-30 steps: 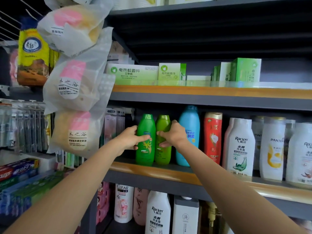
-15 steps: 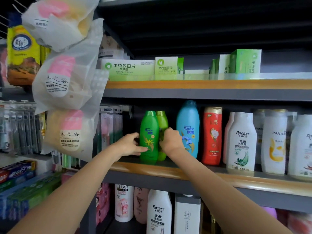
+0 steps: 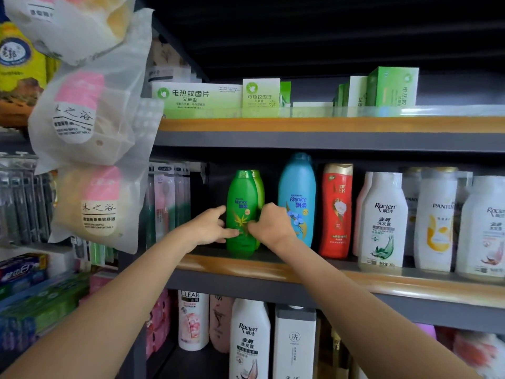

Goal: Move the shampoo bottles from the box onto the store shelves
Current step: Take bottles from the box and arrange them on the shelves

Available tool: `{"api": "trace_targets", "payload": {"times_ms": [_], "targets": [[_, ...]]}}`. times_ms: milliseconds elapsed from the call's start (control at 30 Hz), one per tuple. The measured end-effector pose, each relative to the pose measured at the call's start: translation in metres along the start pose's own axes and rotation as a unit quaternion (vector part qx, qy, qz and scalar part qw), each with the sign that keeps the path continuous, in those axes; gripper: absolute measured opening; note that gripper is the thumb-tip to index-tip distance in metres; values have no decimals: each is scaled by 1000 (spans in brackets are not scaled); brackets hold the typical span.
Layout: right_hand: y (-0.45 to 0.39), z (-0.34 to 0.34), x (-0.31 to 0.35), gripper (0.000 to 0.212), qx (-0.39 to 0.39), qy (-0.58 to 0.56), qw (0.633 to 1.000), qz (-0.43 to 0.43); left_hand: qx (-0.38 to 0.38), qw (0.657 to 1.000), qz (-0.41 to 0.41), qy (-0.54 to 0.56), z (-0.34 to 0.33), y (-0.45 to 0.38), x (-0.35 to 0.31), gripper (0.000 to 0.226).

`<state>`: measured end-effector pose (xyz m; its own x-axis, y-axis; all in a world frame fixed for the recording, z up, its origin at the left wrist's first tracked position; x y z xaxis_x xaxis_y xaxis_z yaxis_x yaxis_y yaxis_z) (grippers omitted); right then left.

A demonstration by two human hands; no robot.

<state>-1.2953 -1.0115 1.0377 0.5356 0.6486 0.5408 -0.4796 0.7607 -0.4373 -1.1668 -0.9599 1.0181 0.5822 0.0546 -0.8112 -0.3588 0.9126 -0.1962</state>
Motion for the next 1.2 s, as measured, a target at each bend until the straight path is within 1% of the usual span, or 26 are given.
{"api": "trace_targets", "payload": {"times_ms": [133,233,300,333,367,400,433,467,500,533,567,600,633,667,733,800,867,900,967,1067,1133,1200], "targets": [[1,-1,1,35,8,-17,1000,11,11,1000,1,10,-3,1,-3,59],[4,1,1,37,15,-18,1000,7,-4,1000,1,-11,-5,1,-5,55],[8,3,3,36,18,-5,1000,10,-22,999,2,-35,-5,2,-5,59],[12,5,4,32,15,17,1000,20,-41,997,-4,-62,-3,4,-5,63],[16,9,7,25,4,49,998,36,-78,992,-15,-94,-1,6,-7,66],[20,14,10,21,-21,85,995,56,-137,982,-39,-122,1,11,-10,64],[25,19,12,22,-59,110,989,80,-208,964,-81,-147,2,21,-15,57],[32,25,13,24,-100,119,982,112,-278,936,-142,-164,-1,35,-21,47],[42,30,15,25,-135,104,975,145,-330,905,-207,-167,-6,52,-27,38],[55,33,16,25,-163,71,967,181,-354,882,-265,-163,-14,71,-29,33],[69,34,15,26,-183,34,959,215,-353,869,-309,-160,-26,91,-29,30],[84,31,9,27,-193,-2,952,236,-332,865,-338,-165,-41,108,-24,30],[101,22,0,29,-184,-32,951,247,-297,870,-351,-176,-60,123,-11,33],[120,7,-12,30,-158,-48,955,247,-259,882,-349,-184,-78,138,7,35],[157,-41,-49,31,-83,-47,971,218,-191,914,-305,-187,-114,162,59,32],[203,-104,-97,28,5,-14,987,162,-132,943,-239,-193,-152,192,125,28],[259,-166,-140,26,104,32,989,100,-68,959,-174,-213,-193,228,192,27],[289,-194,-158,24,166,59,982,69,-37,963,-148,-220,-211,248,222,25],[351,-245,-188,20,290,110,950,32,18,963,-113,-244,-246,289,277,27],[428,-310,-224,22,410,149,900,-10,96,942,-65,-315,-292,344,349,34],[472,-354,-250,30,458,151,875,-25,150,921,-34,-359,-323,372,390,42],[511,-399,-278,40,483,149,862,-22,205,896,-3,-394,-353,392,429,50]]}}
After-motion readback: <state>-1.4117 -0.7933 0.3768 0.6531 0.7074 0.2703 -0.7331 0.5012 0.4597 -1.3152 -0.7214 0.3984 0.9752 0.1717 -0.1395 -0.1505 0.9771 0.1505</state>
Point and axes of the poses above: each hand's wrist, its own y-axis away from the middle knuckle, its own z-axis out of the back of the hand, x = y × z, the point moved 4 cm from there along -y, towards the middle knuckle, and after that the axes turned 1 degree about y, right-handed, at the moved point
